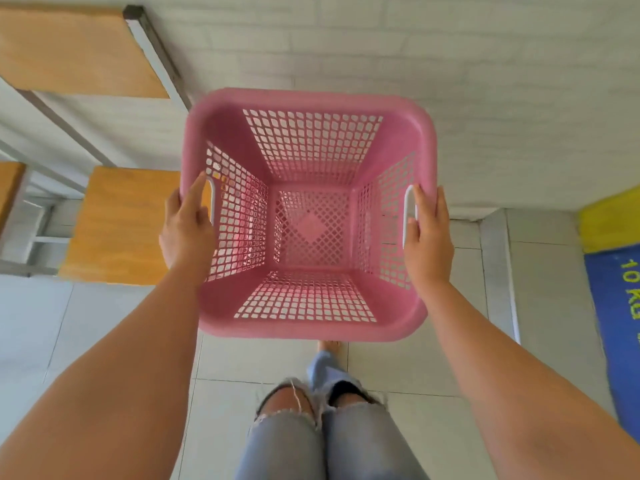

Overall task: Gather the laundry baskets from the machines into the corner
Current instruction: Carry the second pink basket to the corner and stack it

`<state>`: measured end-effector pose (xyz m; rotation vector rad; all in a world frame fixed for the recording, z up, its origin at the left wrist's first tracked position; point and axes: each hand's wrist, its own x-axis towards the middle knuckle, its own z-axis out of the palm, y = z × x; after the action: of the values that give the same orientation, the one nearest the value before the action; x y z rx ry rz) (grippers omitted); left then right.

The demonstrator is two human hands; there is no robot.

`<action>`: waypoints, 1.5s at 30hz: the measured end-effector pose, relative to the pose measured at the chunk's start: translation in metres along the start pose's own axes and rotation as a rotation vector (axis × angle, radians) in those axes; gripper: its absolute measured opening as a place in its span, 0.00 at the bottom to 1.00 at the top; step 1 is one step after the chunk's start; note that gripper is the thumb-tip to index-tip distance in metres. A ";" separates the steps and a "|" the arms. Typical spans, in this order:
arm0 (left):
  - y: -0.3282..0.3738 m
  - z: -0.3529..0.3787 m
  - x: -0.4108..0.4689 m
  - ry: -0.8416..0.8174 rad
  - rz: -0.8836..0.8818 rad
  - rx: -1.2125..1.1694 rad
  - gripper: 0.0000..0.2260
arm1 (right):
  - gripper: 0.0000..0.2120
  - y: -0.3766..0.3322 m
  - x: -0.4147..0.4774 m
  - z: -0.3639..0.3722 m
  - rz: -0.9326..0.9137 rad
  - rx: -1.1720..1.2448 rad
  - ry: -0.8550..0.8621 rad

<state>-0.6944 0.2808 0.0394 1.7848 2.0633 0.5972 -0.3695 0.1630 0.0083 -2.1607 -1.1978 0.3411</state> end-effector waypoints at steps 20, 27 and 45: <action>-0.083 0.165 0.117 -0.324 -0.018 0.077 0.27 | 0.23 0.074 0.073 0.171 0.150 -0.189 -0.183; -0.104 0.200 0.121 -0.501 -0.074 0.193 0.34 | 0.29 0.097 0.071 0.198 0.197 -0.300 -0.356; -0.067 0.159 0.065 -0.717 0.146 0.534 0.30 | 0.27 0.050 0.007 0.146 0.185 -0.489 -0.538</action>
<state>-0.6783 0.3511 -0.1309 2.0213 1.6611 -0.5613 -0.4056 0.2088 -0.1347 -2.7159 -1.4881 0.8227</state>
